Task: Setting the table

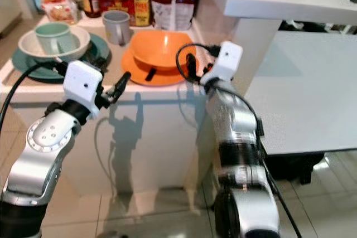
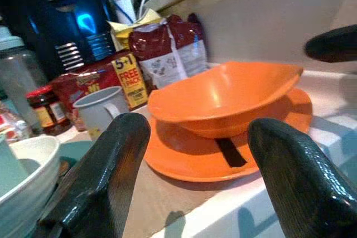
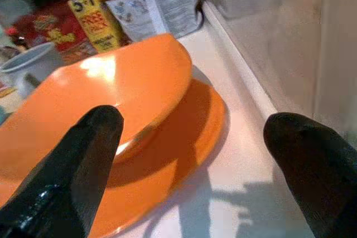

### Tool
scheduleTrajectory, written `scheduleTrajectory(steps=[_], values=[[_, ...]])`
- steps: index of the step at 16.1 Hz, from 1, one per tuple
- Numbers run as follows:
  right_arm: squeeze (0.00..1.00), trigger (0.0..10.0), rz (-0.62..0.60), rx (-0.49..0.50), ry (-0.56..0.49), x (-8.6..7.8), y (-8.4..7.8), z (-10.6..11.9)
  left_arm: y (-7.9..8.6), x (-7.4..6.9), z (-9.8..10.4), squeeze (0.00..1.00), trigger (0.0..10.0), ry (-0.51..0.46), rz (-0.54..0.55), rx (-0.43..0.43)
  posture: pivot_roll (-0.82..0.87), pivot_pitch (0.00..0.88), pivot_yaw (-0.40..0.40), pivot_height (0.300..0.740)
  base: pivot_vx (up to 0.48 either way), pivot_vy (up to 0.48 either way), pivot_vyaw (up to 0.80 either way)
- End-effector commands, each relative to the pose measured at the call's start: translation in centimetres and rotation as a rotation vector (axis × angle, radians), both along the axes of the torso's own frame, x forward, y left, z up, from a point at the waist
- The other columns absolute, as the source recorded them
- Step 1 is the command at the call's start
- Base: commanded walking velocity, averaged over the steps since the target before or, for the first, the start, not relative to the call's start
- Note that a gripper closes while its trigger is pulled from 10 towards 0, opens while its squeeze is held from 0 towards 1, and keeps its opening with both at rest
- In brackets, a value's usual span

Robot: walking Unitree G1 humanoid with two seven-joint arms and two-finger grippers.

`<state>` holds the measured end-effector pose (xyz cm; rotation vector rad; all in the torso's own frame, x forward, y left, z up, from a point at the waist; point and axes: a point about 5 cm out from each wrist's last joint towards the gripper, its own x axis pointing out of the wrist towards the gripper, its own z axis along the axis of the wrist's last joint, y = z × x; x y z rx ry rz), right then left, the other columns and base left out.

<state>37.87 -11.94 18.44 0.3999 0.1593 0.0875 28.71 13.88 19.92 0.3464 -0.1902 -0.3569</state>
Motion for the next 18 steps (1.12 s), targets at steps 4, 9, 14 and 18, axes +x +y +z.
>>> scheduleTrajectory(steps=[4,9,14,18], values=[[0.0,10.0,0.025,0.105,0.102,1.9,0.5,0.2,-0.7,-0.5,0.4,0.0,10.0,0.012,-0.077,0.017,0.17,0.0,-0.088,0.74,0.0,0.0,0.0],[0.0,10.0,0.068,0.246,0.167,2.9,1.1,0.3,-0.9,-0.5,0.4,0.0,10.0,0.02,-0.087,0.017,0.19,0.0,-0.092,0.74,0.0,0.0,0.0],[0.0,0.0,0.108,0.344,0.18,3.3,1.6,0.8,-0.9,-0.7,0.3,0.0,10.0,0.024,-0.091,0.025,0.19,0.0,-0.094,0.74,0.0,0.0,0.0],[0.0,0.0,0.112,0.379,0.181,3.4,1.6,0.8,-1.0,-0.6,0.4,0.0,10.0,0.032,-0.104,0.02,0.19,0.0,-0.09,0.74,0.0,0.0,0.0]])
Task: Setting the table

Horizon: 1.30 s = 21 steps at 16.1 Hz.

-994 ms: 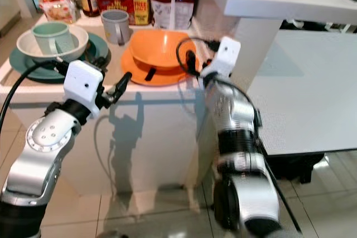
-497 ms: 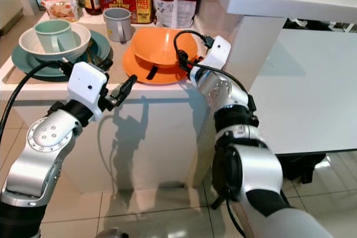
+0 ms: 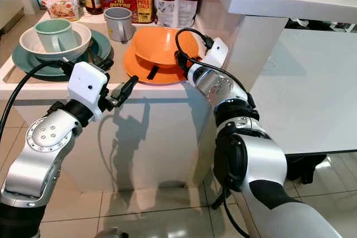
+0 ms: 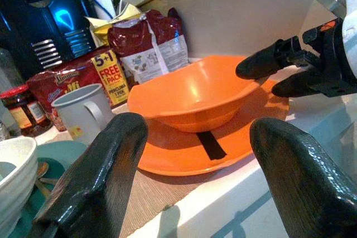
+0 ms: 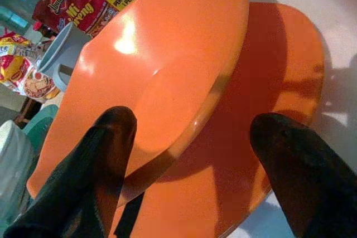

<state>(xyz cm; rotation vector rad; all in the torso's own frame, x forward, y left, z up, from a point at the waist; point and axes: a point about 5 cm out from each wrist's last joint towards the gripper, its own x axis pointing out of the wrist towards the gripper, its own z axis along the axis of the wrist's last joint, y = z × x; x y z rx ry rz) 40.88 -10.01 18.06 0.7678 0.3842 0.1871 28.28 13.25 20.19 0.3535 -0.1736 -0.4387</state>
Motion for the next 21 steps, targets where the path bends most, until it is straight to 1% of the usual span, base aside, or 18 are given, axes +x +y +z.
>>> scheduleTrajectory(steps=[1,3,6,7,10,16,18,21], values=[[0.0,0.0,-0.007,0.014,-0.036,0.38,-0.21,1.16,-0.51,-0.2,0.17,0.0,10.0,0.012,-0.036,-0.02,0.19,0.0,-0.09,0.74,0.0,0.0,0.0],[0.0,0.0,-0.008,0.018,-0.036,0.41,-0.19,1.16,-0.53,-0.21,0.3,0.0,10.0,0.014,-0.038,-0.041,0.19,0.0,-0.09,0.74,0.0,0.0,0.0],[0.0,0.0,-0.009,0.027,-0.039,0.44,-0.19,1.21,-0.71,-0.3,0.09,0.0,10.0,0.024,-0.051,-0.044,0.18,0.0,-0.084,0.74,0.0,0.0,0.0],[0.0,0.0,-0.005,0.013,-0.041,0.43,-0.25,1.18,-0.9,-0.36,-0.03,0.0,10.0,0.028,-0.063,-0.038,0.18,0.0,-0.081,0.74,0.0,0.0,0.0],[0.0,0.0,-0.005,0.018,-0.035,0.39,-0.31,0.95,-1.22,-0.59,-0.22,0.0,10.0,0.041,-0.089,-0.036,0.18,0.0,-0.083,0.74,0.0,0.0,0.0],[0.0,0.0,-0.02,0.032,-0.041,0.41,-0.46,0.94,-1.33,-0.76,-0.51,0.0,10.0,0.049,-0.099,-0.03,0.18,0.0,-0.084,0.74,0.0,0.0,0.0],[0.0,0.0,-0.042,0.063,-0.051,0.49,-0.72,1.21,-1.19,-0.67,-0.52,0.0,10.0,0.036,-0.071,-0.026,0.18,0.0,-0.084,0.74,0.0,0.0,0.0],[0.0,0.0,-0.056,0.125,-0.064,0.51,-0.88,1.49,-0.95,-0.54,-0.37,0.0,10.0,0.027,-0.043,-0.046,0.19,0.0,-0.08,0.74,0.0,0.0,0.0]])
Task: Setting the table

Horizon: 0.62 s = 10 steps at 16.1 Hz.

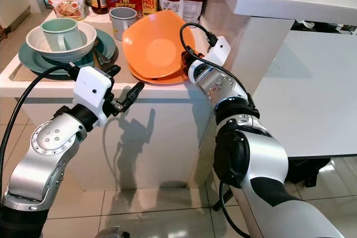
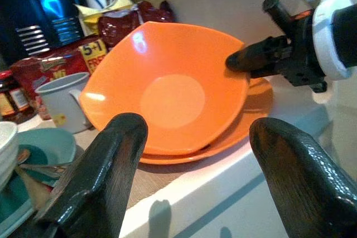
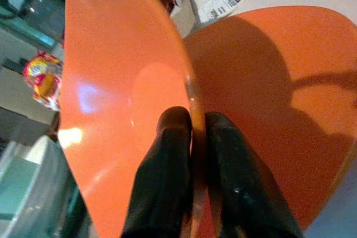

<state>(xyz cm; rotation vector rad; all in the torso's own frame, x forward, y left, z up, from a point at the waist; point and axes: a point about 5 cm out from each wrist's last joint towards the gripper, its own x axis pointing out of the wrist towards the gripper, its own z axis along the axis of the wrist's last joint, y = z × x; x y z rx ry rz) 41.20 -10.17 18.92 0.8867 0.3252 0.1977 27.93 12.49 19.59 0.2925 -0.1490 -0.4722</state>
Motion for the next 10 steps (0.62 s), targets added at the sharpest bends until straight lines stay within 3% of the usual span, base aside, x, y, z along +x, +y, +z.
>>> scheduleTrajectory(steps=[1,5,8,10], values=[[0.0,0.0,-0.032,0.029,-0.034,0.2,-0.8,0.8,0.0,0.0,0.5,0.0,10.0,-0.028,0.021,-0.019,0.2,0.0,-0.079,0.74,0.0,0.0,0.0],[0.0,0.0,0.018,0.07,-0.131,-0.9,-1.0,1.9,1.6,0.4,1.1,0.0,10.0,-0.067,0.202,-0.091,0.21,0.0,-0.095,0.74,0.0,0.0,0.0],[0.0,0.0,0.04,0.097,-0.182,-2.3,-1.1,2.4,2.1,0.2,1.0,0.0,10.0,-0.055,0.219,-0.126,0.2,0.0,-0.091,0.74,0.0,0.0,0.0],[0.0,0.0,0.059,0.131,-0.234,-4.4,-1.3,2.7,2.2,-0.1,1.0,0.0,10.0,-0.056,0.226,-0.154,0.2,0.0,-0.092,0.74,0.0,0.0,0.0]])
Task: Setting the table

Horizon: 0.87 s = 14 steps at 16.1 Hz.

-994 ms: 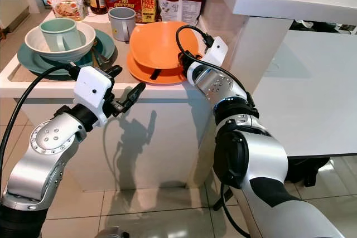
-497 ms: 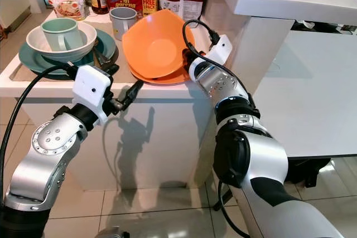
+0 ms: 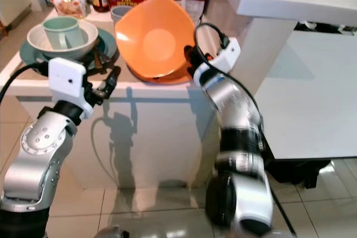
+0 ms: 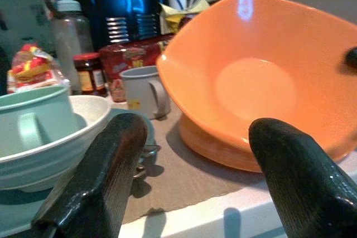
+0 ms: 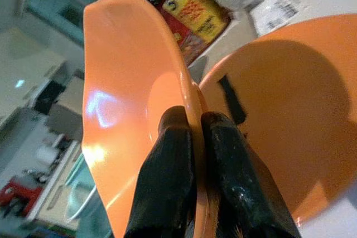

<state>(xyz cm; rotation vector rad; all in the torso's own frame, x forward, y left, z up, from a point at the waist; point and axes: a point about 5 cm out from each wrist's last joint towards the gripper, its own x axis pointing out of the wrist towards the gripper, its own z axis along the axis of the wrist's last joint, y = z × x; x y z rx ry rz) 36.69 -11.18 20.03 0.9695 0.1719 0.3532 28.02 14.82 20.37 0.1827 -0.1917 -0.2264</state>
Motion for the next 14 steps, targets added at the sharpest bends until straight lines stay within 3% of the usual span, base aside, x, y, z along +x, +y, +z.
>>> scheduleTrajectory(steps=[1,4,5,6,7,8,11,14], values=[[0.0,0.0,0.003,0.017,-0.064,-0.5,-0.3,1.7,-0.2,-0.3,0.3,0.0,10.0,-0.017,-0.008,-0.019,0.2,0.0,-0.092,0.74,0.0,0.0,0.0],[0.0,0.0,-0.026,-0.044,-0.22,-3.2,-1.3,2.6,-0.5,-0.9,0.6,0.0,10.0,-0.045,-0.012,-0.023,0.2,0.0,-0.1,0.74,0.0,0.0,0.0],[0.0,5.8,-0.058,-0.119,-0.294,-4.3,-1.9,2.7,-0.6,-1.2,0.6,0.0,10.0,-0.044,-0.023,-0.029,0.2,0.0,-0.1,0.74,0.0,0.0,0.0],[0.0,10.0,-0.094,-0.199,-0.367,-5.5,-2.5,2.6,-0.7,-1.5,0.5,0.0,10.0,-0.039,-0.031,-0.027,0.19,0.0,-0.099,0.74,0.0,0.0,0.0],[0.0,10.0,-0.111,-0.268,-0.434,-7.4,-3.2,2.4,-0.7,-1.8,0.1,0.0,10.0,-0.026,-0.036,-0.017,0.19,0.0,-0.097,0.74,-0.27,0.0,0.0],[0.0,10.0,-0.132,-0.296,-0.426,-8.2,-3.8,2.1,-0.7,-1.9,-0.2,0.0,10.0,-0.013,-0.031,-0.008,0.18,0.0,-0.095,0.74,-0.311,0.0,0.0],[0.0,10.0,-0.185,-0.31,-0.391,-9.1,-4.5,1.3,-0.8,-1.7,-0.5,0.0,10.0,-0.006,-0.027,0.017,0.16,0.0,-0.078,0.74,-0.228,0.0,0.0],[0.0,10.0,-0.224,-0.417,-0.353,-9.7,-5.0,-0.2,-1.0,-1.4,-1.1,0.0,10.0,0.009,-0.023,0.034,0.14,0.0,-0.066,0.74,0.0,0.0,0.0]])
